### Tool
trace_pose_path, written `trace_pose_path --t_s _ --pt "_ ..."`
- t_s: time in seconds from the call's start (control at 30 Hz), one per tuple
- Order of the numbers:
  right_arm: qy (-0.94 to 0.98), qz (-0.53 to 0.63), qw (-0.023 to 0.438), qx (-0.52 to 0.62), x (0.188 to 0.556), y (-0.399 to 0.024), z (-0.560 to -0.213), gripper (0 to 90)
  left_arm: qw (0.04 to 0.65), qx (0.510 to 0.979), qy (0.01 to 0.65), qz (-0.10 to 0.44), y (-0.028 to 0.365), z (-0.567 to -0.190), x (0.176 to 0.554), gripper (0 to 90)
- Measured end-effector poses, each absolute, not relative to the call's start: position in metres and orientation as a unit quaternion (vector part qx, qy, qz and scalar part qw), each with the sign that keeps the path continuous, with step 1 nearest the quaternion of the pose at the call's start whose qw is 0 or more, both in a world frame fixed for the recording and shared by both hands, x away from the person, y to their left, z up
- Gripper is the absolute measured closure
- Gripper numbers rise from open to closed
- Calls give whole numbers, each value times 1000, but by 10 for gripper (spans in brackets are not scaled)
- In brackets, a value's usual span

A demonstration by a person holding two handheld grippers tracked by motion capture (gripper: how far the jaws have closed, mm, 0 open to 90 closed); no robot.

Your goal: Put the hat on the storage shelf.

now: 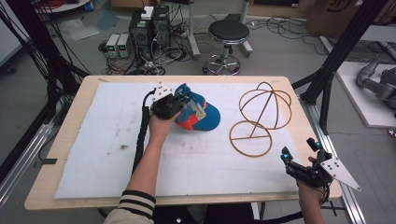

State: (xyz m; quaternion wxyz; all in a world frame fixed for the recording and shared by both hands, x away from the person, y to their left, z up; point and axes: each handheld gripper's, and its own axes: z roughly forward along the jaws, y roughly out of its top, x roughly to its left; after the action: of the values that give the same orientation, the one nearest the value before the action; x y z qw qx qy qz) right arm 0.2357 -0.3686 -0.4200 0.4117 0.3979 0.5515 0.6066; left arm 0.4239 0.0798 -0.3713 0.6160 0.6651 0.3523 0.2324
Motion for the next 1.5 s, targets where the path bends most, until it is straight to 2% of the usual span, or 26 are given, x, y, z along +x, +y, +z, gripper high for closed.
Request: trace_pose_path --t_s 0.73,1.5 --pt "550 608 416 394 236 -370 -419 41 660 609 356 258 62 -310 411 882" --pt "548 611 416 392 236 -371 -419 41 685 588 324 283 25 -243 406 882"
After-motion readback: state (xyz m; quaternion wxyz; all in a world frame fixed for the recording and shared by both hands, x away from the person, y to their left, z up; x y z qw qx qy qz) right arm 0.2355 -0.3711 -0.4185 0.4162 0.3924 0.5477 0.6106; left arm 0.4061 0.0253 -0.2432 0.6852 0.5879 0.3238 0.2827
